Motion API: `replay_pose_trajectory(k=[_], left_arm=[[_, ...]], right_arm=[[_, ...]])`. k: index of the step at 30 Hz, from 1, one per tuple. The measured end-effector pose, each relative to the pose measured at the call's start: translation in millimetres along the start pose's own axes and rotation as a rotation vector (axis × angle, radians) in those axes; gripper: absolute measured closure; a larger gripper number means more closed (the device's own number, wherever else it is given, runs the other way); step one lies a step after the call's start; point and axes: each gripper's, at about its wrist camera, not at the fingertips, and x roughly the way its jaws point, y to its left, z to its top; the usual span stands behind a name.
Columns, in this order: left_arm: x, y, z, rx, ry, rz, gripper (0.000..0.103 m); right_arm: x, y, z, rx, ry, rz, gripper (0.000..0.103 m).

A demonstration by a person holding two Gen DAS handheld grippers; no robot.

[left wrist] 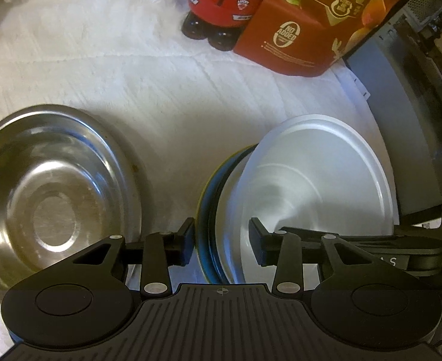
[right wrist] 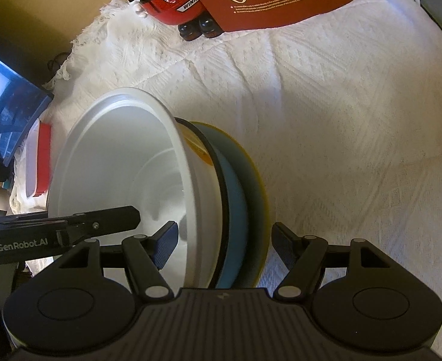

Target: Organize plates and bowls

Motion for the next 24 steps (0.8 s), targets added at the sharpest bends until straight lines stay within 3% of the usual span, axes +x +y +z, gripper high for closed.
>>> replay_pose_trajectory(k=[6, 11, 15, 24], left_arm=[[5.7, 4.7, 0.7, -0.04, 0.018, -0.026, 0.059], [7.1, 13.6, 4.7, -0.102, 0.037, -0.086, 0.053], [7.8, 17.7, 5.7, -0.115, 0.051, -0.113, 0.053], [-0.4, 11.4, -3.8, -0.097, 0.091, -0.052, 0.052]], right_arm=[[0.4, -5.1, 0.5, 0.029, -0.007, 0.02, 0.033], [3.5, -6.3, 2.1, 0.052, 0.027, 0.11, 0.033], [3.9, -3.8, 1.4, 0.042, 0.031, 0.11, 0.033], [3.5, 3.1, -3.9, 0.048, 0.077, 0.133, 0.026]])
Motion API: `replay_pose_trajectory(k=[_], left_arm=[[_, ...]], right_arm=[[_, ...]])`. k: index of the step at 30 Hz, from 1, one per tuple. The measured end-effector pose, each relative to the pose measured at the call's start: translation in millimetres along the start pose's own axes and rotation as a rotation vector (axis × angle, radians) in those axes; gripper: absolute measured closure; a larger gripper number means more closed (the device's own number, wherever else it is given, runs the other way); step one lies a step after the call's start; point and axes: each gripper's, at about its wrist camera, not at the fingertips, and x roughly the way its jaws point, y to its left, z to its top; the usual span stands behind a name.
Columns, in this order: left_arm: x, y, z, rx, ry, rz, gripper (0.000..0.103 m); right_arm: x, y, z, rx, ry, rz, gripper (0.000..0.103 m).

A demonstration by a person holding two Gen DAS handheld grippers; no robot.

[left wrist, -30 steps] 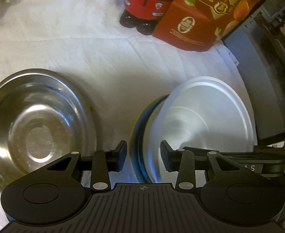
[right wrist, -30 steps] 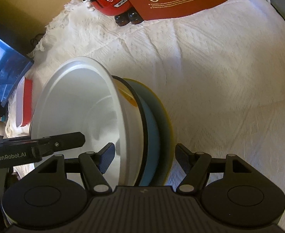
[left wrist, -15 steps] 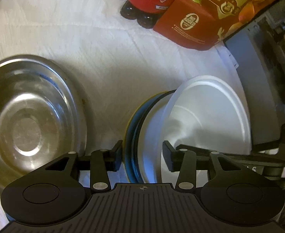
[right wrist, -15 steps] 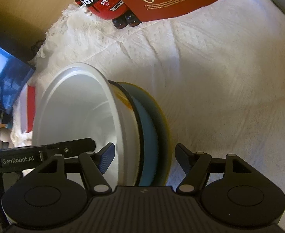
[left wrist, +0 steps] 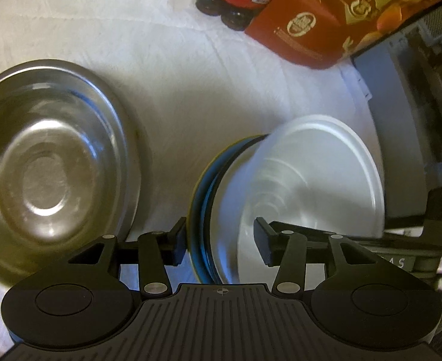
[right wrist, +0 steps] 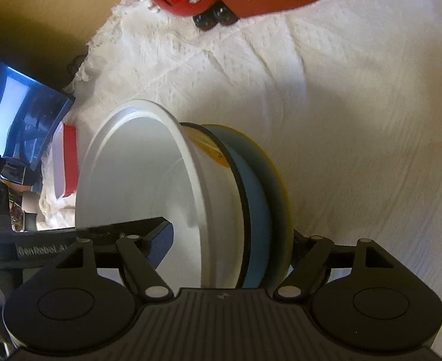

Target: Organize plates and bowls

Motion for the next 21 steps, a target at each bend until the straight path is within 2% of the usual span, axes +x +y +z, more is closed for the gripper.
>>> replay_pose_trajectory(k=[3, 7, 10, 12, 21], left_arm=[[-3.0, 4.5, -5.2, 0.009, 0.011, -0.003, 0.053], [-2.8, 11.7, -8.2, -0.007, 0.022, -0.031, 0.053], [-4.6, 7.4, -6.9, -0.003, 0.01, -0.03, 0.053], [-4.6, 2.4, -6.6, 0.01, 0.005, -0.01, 0.052], [0.8, -1.7, -7.7, 0.035, 0.001, 0.035, 0.05]], right_arm=[[2.5, 6.0, -5.7, -0.046, 0.016, -0.006, 0.026], [1.1, 6.8, -4.9, -0.039, -0.003, -0.014, 0.026], [-2.6, 14.7, -2.1, -0.063, -0.042, -0.107, 0.026], [-3.1, 16.8, -1.6, -0.087, -0.04, -0.139, 0.026], [1.6, 11.4, -3.1, -0.07, -0.023, -0.124, 0.028]])
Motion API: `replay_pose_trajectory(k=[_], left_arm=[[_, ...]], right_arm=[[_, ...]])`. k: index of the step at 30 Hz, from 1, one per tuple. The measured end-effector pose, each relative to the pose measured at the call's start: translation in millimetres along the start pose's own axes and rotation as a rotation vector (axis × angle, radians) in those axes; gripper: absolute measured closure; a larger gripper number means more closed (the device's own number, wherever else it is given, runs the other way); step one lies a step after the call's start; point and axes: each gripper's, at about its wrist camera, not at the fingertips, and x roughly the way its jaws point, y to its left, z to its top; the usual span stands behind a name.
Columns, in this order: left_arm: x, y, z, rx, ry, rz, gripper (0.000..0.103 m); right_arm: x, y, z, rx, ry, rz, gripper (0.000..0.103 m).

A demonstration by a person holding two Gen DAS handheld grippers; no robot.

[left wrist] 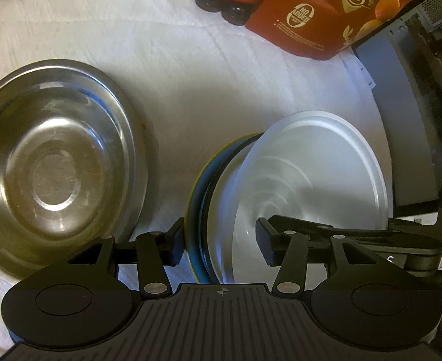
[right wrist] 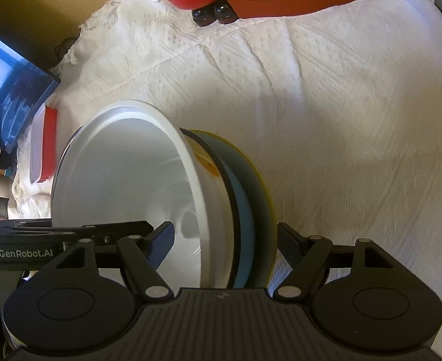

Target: Organize plates and bowls

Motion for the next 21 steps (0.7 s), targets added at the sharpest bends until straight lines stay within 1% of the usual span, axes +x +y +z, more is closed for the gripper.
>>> replay_pose_trajectory(k=[3, 5, 10, 13, 18, 21], left_arm=[[0.0, 0.2, -0.3, -0.001, -0.003, -0.001, 0.049], [0.6, 0.4, -0.4, -0.001, -0.004, -0.003, 0.049], [0.0, 1.8, -2.1, 0.003, -0.008, -0.006, 0.048], [-0.3, 3.8, -3.4, -0.005, -0.015, -0.011, 0.048], [-2.6, 6.3, -4.2, -0.017, -0.009, -0.018, 0.049], [-7.5, 4.1, -8.8, -0.009, -0.007, -0.009, 0.049]], right_arm=[[-0.4, -1.9, -0.7, 0.002, -0.003, 0.018, 0.029], [-0.1, -2.1, -1.4, 0.0, -0.004, 0.032, 0.031], [0.0, -0.4, -1.2, -0.02, 0.003, 0.04, 0.034], [1.0, 0.3, 0.0, -0.022, 0.008, 0.048, 0.037], [0.9, 4.2, 1.8, -0.024, 0.019, 0.034, 0.036], [-0.7, 6.0, -0.3, -0.026, 0.028, 0.032, 0.036]])
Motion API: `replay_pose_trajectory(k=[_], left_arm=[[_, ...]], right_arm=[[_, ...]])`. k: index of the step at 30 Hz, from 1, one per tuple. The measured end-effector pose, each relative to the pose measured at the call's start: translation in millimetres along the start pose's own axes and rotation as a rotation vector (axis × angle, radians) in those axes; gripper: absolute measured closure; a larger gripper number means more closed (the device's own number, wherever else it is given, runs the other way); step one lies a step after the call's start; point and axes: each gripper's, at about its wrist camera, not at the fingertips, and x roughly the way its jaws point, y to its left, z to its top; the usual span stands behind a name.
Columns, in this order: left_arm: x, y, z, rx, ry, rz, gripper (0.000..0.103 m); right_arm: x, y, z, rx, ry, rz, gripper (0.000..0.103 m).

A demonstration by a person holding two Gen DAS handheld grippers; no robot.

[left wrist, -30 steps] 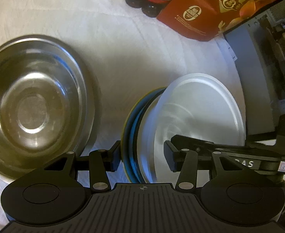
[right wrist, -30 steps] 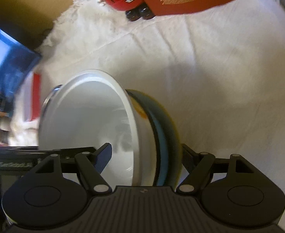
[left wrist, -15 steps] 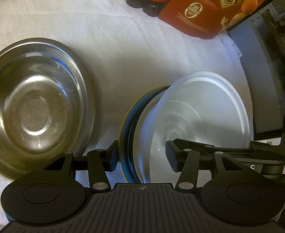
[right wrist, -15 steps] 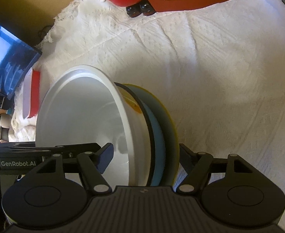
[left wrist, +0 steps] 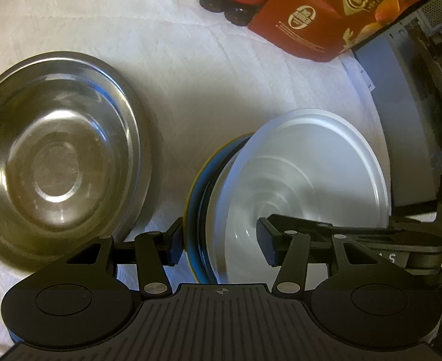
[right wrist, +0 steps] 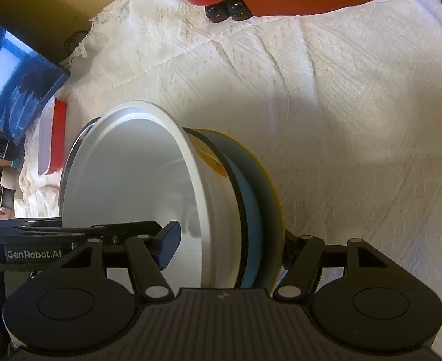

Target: Organize plates and bowls

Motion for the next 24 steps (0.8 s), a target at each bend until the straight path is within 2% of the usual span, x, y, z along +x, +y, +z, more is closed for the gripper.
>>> replay_pose_trajectory(k=[6, 11, 17, 24], left_arm=[[-1.7, 1.8, -4.9, 0.01, 0.023, 0.0, 0.049], [-0.3, 3.0, -2.1, 0.009, 0.011, -0.001, 0.049], [3.6, 3.6, -1.5, -0.001, 0.013, 0.0, 0.048], [-1.9, -2.5, 2.1, 0.034, 0.012, 0.013, 0.047]], right_arm=[[2.4, -2.3, -5.8, -0.007, 0.005, 0.021, 0.035], [5.6, -1.6, -4.4, -0.024, 0.012, 0.011, 0.035], [8.3, -1.7, -3.1, -0.005, 0.033, 0.007, 0.039], [4.1, -1.3, -1.1, 0.02, 0.042, 0.01, 0.039]])
